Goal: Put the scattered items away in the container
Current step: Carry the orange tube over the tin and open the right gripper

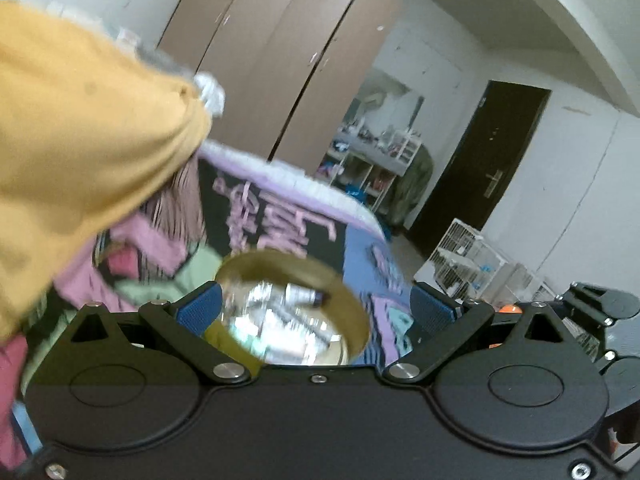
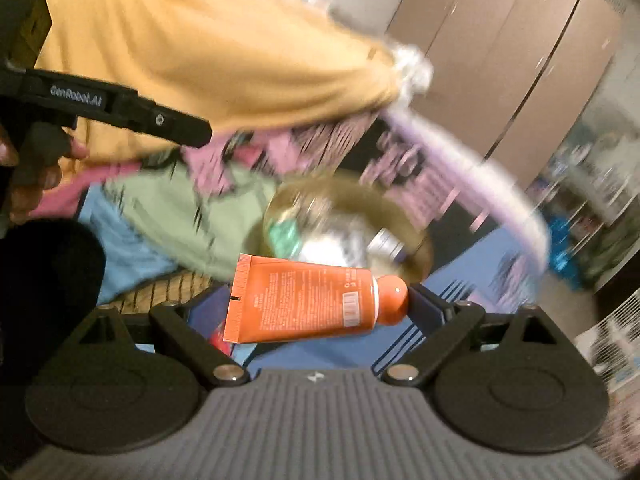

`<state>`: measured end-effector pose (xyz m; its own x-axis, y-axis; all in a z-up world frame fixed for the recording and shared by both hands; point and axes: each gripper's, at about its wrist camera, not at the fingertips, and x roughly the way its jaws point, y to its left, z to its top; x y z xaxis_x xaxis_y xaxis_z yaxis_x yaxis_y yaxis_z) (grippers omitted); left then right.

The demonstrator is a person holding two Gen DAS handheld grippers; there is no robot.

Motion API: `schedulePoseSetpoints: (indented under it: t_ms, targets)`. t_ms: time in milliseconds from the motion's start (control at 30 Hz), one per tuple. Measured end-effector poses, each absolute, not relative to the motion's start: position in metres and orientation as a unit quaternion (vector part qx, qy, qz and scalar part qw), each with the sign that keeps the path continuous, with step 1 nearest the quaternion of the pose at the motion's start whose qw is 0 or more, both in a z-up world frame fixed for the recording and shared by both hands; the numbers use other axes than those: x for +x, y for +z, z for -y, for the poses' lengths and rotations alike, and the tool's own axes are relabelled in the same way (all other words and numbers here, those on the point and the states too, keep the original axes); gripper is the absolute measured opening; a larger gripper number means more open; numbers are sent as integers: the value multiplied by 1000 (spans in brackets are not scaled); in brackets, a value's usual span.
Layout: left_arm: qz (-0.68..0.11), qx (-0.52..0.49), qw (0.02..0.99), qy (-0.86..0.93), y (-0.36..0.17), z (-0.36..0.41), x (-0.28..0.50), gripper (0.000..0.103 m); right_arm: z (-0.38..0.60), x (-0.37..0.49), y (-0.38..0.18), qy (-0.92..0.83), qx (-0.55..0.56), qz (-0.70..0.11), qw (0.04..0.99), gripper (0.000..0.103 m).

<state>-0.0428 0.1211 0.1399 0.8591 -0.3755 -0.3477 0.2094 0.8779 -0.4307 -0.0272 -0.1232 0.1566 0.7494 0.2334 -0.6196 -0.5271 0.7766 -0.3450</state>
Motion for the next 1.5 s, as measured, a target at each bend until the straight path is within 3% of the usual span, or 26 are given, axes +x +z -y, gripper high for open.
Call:
schedulePoseSetpoints:
  t_ms: [333,533,1000,1267,1300,1400,1500]
  targets:
    - [-180,-163,964,-110,250,-107,-36,101,121,-16,237,185,-238,-223,927,94]
    - [-178,-155,966,-105,278,-85,-28,101,133,-6,251,188,-203,-209,938,94]
    - [-260,-157,950,-72,173,-89,7,101,168,62,153,208,-62,-285,934,94]
    - [-275,-160,945,-76,100,-90,42,101,195,74,116,160,-26,-272,948,93]
    - [-275,-155,946,-79,90,-89,46,101,198,75,112,155,-20,-263,952,80]
    - [-284,-130,947,-71,61,-87,58,101,214,85,96,146,23,-262,954,76]
    - [-291,-128,946,-65,36,-88,66,101,214,101,78,140,14,-284,949,54]
